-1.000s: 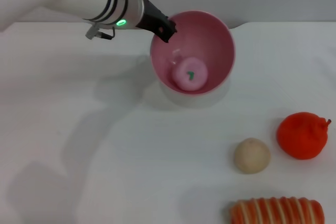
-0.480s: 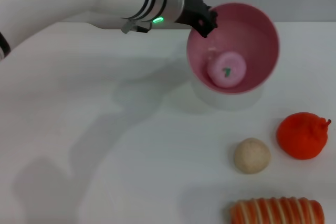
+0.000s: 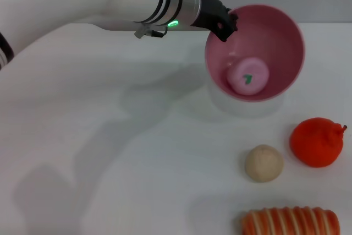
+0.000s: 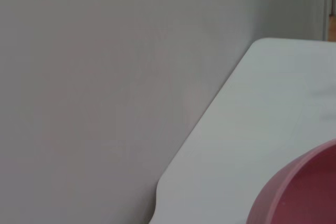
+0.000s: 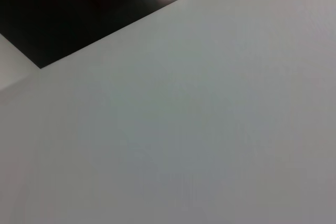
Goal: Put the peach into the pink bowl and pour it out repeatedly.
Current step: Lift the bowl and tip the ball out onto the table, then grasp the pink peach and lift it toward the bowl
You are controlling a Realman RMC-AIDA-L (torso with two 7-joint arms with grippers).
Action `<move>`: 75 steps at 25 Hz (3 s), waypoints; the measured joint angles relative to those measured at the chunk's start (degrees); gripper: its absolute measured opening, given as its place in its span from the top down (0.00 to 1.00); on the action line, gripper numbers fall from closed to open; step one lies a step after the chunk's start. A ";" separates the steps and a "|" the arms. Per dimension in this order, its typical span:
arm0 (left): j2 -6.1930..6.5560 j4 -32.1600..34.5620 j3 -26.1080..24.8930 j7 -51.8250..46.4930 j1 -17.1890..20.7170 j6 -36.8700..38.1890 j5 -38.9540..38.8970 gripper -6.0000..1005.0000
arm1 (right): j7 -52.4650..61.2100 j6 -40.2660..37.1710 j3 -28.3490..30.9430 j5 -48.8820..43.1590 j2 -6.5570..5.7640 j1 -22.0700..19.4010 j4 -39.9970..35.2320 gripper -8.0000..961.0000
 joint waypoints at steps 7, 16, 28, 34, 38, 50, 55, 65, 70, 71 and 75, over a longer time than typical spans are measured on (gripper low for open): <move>0.07 0.06 0.03 -0.21 0.78 -0.81 -0.84 0.95 | -0.49 0.30 0.28 -0.06 -0.90 2.00 1.46 0.44; 0.08 0.01 0.38 0.31 1.11 -1.09 -1.81 0.95 | -0.57 0.30 -0.07 -0.07 -0.46 2.56 1.66 0.44; 0.00 0.14 2.72 0.14 1.68 -4.25 -2.55 0.95 | -0.63 0.32 -0.27 -0.07 0.25 2.33 1.94 0.45; 0.10 0.35 3.39 0.39 2.39 -5.77 -4.00 0.95 | -0.65 0.34 -0.40 -0.07 0.35 2.25 2.09 0.45; 0.17 0.46 3.73 0.43 2.44 -5.92 -4.11 0.95 | -0.65 0.34 -0.47 -0.07 0.35 2.23 2.49 0.45; 0.31 4.77 12.48 7.83 6.98 -21.99 -4.10 0.95 | -0.27 -0.72 -0.12 -0.06 0.33 1.39 2.52 0.46; 0.28 7.69 22.28 17.04 10.48 -35.85 -3.54 0.95 | -0.20 -1.67 -0.72 -0.06 0.67 1.08 2.78 0.46; 0.03 4.39 28.54 24.11 10.02 -50.19 -3.48 0.95 | -0.16 -1.99 -2.21 -0.06 0.72 1.07 4.04 0.46; 0.01 4.21 28.74 24.47 10.14 -51.86 -3.46 0.95 | -0.14 -2.05 -2.20 -0.08 0.62 1.10 3.73 0.47; 0.00 4.17 28.75 24.48 10.14 -51.91 -3.45 0.95 | -0.14 -2.05 -2.20 -0.08 0.62 1.13 3.72 0.47; -0.01 4.14 28.14 24.11 10.18 -51.90 -3.71 0.95 | -0.03 -2.04 -2.43 -0.20 0.53 1.32 3.84 0.47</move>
